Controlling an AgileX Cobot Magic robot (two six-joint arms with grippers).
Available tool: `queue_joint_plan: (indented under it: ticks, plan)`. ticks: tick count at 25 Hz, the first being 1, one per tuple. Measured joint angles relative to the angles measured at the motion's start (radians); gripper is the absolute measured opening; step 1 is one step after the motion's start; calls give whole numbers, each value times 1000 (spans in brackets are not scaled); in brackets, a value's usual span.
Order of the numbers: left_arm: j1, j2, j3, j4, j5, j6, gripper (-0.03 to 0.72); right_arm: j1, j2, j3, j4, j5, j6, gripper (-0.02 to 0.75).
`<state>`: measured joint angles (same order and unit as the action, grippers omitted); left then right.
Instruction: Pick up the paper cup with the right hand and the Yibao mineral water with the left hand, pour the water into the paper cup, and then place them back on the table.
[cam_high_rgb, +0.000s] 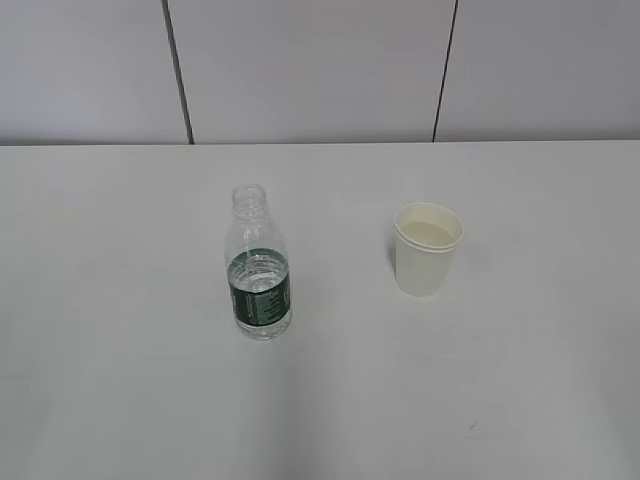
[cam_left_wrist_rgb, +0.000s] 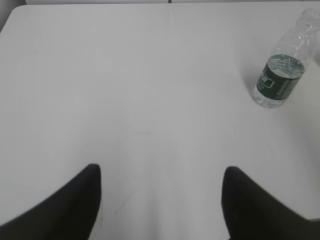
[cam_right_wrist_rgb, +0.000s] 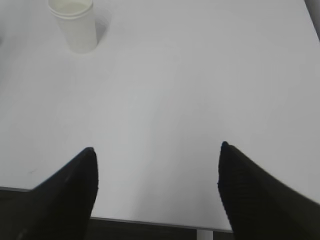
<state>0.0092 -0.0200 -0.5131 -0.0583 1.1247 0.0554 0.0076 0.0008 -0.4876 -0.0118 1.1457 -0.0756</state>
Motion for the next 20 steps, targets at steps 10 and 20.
queue_joint_plan:
  ticks: [10,20]
  plan:
    - [0,0,1,2,-9,1,447,0,-19,0,-2,0,3,585]
    - [0,0,1,1,-9,7,423,0,-19,0,-2,0,4,585]
